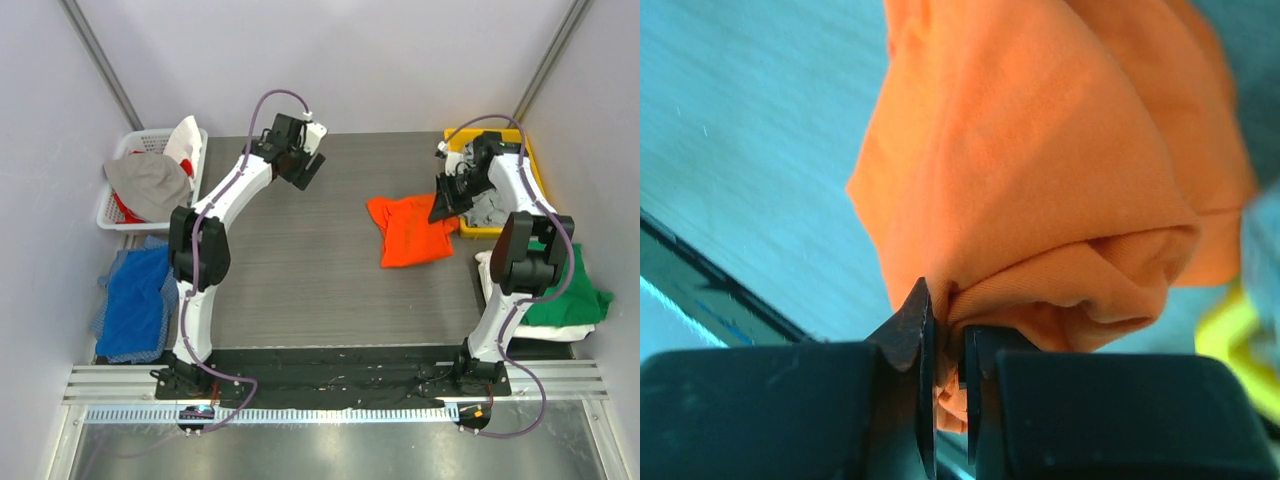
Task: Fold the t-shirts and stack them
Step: Neatly place the folded tshirt to the corner
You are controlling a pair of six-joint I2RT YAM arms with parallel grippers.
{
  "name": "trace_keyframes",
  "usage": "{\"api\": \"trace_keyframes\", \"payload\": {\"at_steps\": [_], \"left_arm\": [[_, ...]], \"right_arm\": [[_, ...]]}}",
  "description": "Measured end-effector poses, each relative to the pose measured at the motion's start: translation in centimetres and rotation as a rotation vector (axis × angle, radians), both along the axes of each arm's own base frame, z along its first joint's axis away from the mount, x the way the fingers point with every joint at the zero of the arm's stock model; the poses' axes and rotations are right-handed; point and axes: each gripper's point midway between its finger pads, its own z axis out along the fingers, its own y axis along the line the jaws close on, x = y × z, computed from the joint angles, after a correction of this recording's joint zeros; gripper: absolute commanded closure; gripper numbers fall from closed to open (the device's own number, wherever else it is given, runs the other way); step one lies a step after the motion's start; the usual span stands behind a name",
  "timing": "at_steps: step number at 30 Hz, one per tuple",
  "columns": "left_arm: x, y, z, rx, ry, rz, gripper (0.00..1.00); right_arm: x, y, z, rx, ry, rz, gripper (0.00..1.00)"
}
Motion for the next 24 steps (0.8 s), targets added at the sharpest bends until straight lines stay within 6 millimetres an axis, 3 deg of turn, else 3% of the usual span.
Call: {"api": "trace_keyframes", "payload": {"at_steps": [5, 16, 20, 24], "left_arm": [[-0.7, 0.3, -0.4, 0.008, 0.015, 0.001, 0.23], [-1.0, 0.4, 0.2, 0.006, 0.012, 0.000, 0.23], [-1.1, 0.4, 0.1, 0.006, 0.019, -0.003, 0.23], [-1.1, 0.4, 0.1, 0.003, 0.020, -0.005, 0.23]], "right_arm": [[-2.7, -1.3, 1.4, -0.032, 0.027, 0.007, 0.99], [-6.1, -1.5, 0.0, -0.038, 0.141, 0.041, 0.99], [-6.7, -3.5, 0.6, -0.077, 0.133, 0.015, 0.99], [-7.2, -7.6, 2.1, -0.147, 0.087, -0.071, 0.99]]}}
